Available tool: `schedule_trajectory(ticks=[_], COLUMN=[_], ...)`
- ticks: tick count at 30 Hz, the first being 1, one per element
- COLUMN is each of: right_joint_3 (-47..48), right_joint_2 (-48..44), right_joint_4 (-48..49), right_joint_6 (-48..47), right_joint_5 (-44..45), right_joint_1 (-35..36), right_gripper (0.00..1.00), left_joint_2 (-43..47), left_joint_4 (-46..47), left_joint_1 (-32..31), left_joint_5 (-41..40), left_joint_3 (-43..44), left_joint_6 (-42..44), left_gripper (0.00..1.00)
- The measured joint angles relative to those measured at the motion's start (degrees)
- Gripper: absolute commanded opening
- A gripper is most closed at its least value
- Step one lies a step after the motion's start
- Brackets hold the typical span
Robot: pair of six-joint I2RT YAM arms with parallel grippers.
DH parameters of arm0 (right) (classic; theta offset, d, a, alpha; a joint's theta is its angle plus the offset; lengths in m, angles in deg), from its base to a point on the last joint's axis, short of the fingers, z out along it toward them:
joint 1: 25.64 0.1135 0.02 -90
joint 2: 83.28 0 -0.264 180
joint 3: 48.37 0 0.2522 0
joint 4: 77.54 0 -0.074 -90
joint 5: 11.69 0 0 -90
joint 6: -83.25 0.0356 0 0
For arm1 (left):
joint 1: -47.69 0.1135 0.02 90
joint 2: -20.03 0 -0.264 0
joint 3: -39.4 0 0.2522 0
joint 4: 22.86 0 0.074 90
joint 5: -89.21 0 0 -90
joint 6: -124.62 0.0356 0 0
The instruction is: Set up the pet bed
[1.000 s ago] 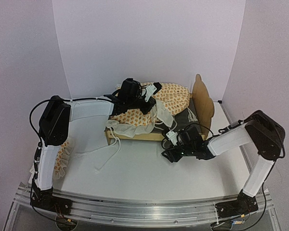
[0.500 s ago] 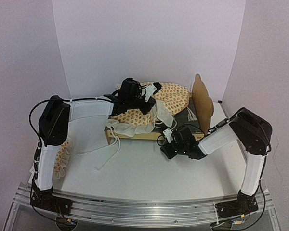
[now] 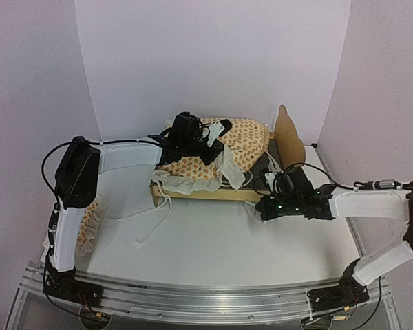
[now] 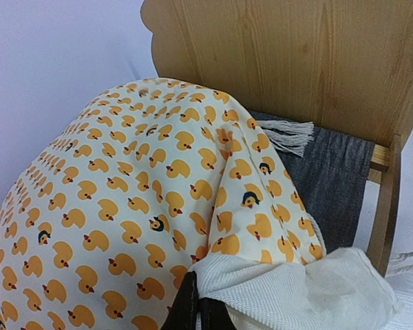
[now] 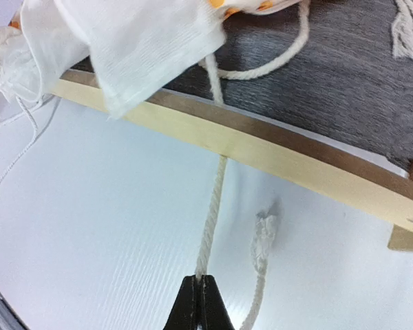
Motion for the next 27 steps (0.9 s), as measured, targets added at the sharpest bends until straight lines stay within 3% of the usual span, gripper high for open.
schedule_trajectory(ticks=[13, 15, 17, 21, 23, 25, 27], right_joint_3=[9.0, 9.9, 10.4, 10.7, 10.8, 11.6, 13.4], right_joint_2=[-13.9, -14.1, -13.6, -11.9, -11.7, -11.6, -11.1], right_joint_4=[-35.5, -38.1, -39.7, -41.7, -42.4, -43.0, -43.7], right_joint_6=[18.3, 19.3, 19.6, 20.4, 20.3, 20.1, 19.5], right_joint_5=[13.0, 14.1, 14.2, 14.0, 14.0, 13.9, 13.6], right_joint_1=[-2.5, -2.7, -2.7, -2.8, -2.8, -2.8, -2.9], right_gripper=[0.00, 0.14, 0.35, 0.49, 0.55, 0.59, 0.62], left_joint_2=[-0.1, -0.4, -0.6, -0.6, -0.6, -0.6, -0.6], left_joint_4=[-6.9, -7.1, -7.4, -7.5, -8.0, -9.5, -11.9], left_joint_1=[-1.4, -2.0, -2.6, -2.6, -2.5, -2.4, -2.4], left_joint_5=[13.8, 15.2, 16.3, 17.4, 18.2, 19.2, 20.5], left_joint_3=[1.5, 2.3, 2.7, 3.0, 3.0, 3.1, 3.6], left_joint_6=[1.9, 2.7, 3.4, 4.4, 4.7, 5.4, 6.3], left_gripper=[0.00, 0.00, 0.00, 0.00, 0.09, 0.37, 0.56])
